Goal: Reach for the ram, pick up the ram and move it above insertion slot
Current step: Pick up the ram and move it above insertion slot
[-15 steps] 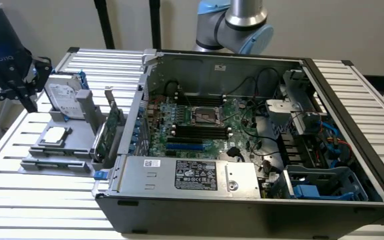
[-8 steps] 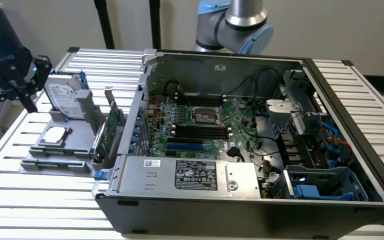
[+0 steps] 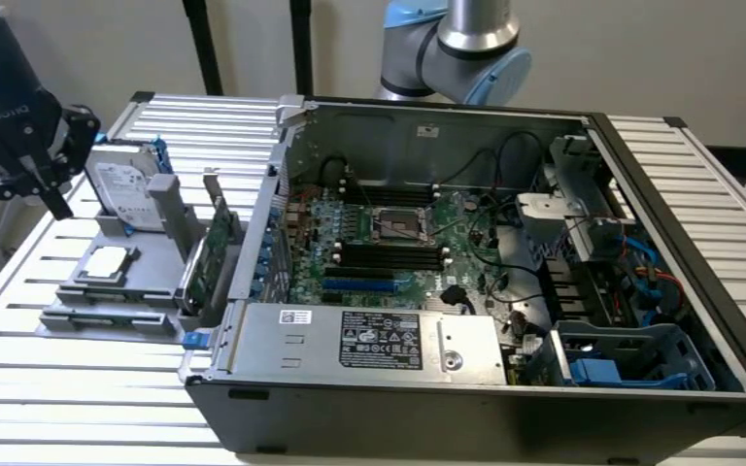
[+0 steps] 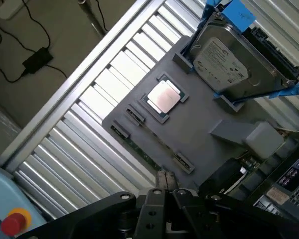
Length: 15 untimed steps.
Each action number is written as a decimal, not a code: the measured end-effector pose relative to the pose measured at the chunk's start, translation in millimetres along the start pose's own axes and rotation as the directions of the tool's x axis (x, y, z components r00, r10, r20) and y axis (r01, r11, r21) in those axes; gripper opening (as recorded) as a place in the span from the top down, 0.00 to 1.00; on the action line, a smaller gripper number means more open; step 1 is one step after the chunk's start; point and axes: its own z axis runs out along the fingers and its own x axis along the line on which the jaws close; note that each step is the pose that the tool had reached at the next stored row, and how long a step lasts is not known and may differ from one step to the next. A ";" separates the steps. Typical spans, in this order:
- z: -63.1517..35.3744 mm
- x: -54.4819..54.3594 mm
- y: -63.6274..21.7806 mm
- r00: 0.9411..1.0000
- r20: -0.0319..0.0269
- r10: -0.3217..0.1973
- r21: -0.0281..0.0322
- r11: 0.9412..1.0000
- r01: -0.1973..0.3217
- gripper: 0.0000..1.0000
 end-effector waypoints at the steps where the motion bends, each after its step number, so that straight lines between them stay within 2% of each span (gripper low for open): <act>1: 0.1 0.0 0.0 1.000 -0.001 -0.018 0.000 1.000 0.018 0.89; 4: 0.6 0.0 0.0 0.997 -0.003 -0.073 0.000 0.997 0.073 0.89; 8: 1.2 0.0 0.0 0.989 -0.006 -0.145 0.000 0.989 0.145 0.89; 12: 1.7 0.0 -0.1 0.976 -0.008 -0.216 -0.001 0.976 0.216 0.89; 15: 1.9 0.0 -0.1 0.963 -0.010 -0.269 -0.001 0.963 0.269 0.89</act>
